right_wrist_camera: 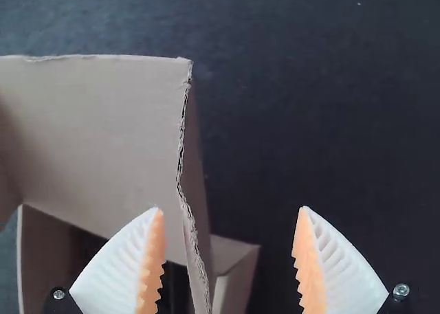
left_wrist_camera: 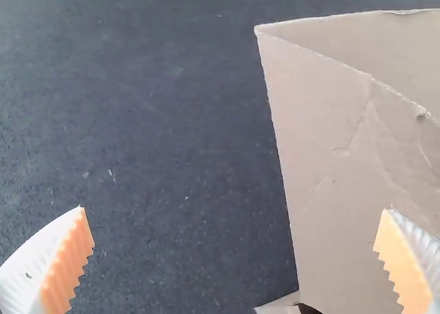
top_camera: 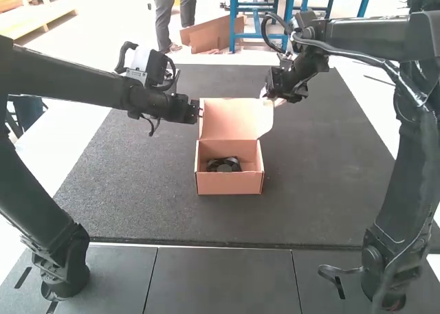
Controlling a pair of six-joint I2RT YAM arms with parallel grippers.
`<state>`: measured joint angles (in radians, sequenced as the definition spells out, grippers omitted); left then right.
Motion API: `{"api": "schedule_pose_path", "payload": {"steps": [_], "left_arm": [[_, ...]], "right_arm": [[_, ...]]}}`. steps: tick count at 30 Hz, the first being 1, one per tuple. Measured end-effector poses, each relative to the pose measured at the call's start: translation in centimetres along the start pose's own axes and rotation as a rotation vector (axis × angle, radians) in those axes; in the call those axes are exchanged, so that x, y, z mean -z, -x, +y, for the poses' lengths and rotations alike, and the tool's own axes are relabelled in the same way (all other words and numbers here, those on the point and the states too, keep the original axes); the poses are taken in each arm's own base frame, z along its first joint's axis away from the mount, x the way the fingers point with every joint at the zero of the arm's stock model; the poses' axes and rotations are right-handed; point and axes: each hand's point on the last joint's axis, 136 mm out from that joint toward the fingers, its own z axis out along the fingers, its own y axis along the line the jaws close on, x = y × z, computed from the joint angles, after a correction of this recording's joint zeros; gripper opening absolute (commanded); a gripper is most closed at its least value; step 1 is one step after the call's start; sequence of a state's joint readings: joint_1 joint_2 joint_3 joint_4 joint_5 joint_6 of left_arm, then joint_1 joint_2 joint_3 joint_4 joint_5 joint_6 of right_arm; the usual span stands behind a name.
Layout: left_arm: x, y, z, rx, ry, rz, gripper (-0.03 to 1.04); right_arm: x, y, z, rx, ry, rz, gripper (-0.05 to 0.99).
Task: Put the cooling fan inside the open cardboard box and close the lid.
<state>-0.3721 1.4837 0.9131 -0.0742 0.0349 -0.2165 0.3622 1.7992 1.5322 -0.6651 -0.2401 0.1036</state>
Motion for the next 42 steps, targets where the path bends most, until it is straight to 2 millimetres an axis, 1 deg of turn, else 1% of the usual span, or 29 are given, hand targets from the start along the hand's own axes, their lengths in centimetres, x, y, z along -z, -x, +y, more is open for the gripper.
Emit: {"api": "schedule_pose_path", "payload": {"steps": [1,3,5,9,10,12,14,22,32,37,42], "left_arm": [[0.0,0.0,0.0,0.002,-0.001,0.000,0.97],[0.0,0.0,-0.1,0.003,-0.004,0.001,0.97],[0.0,-0.1,-0.1,0.003,-0.008,0.003,0.97],[0.0,-0.1,-0.2,0.007,-0.010,0.006,0.97],[0.0,-0.1,-0.2,0.007,-0.011,0.006,0.97],[0.0,-0.1,-0.2,0.007,-0.011,0.006,0.97],[0.0,-0.2,-0.2,0.009,-0.010,0.008,0.97],[0.1,-0.6,-0.2,0.010,-0.012,0.026,0.97],[0.5,-1.1,-0.2,0.011,-0.011,0.050,0.97],[1.0,-0.8,-0.3,0.010,-0.013,0.040,0.97],[1.0,-0.9,-0.3,0.010,-0.014,0.046,0.97]], "right_arm": [[0.0,0.0,0.0,0.001,0.002,0.000,0.27],[0.0,-0.1,0.2,0.000,0.010,0.003,0.24],[0.0,-0.1,0.3,0.000,0.017,0.005,0.19],[0.0,-0.1,0.4,0.000,0.024,0.006,0.18],[0.0,-0.1,0.4,-0.001,0.025,0.007,0.15],[0.0,-0.1,0.4,-0.001,0.025,0.007,0.05],[0.0,-0.2,0.5,-0.001,0.028,0.008,-0.01],[0.7,-0.5,0.9,-0.006,0.042,0.040,-0.01],[1.6,-2.0,1.6,-0.024,0.062,0.118,-0.01],[1.6,-2.9,2.6,-0.017,0.087,0.152,-0.01],[1.7,-3.8,3.7,-0.010,0.115,0.186,-0.01]]}}
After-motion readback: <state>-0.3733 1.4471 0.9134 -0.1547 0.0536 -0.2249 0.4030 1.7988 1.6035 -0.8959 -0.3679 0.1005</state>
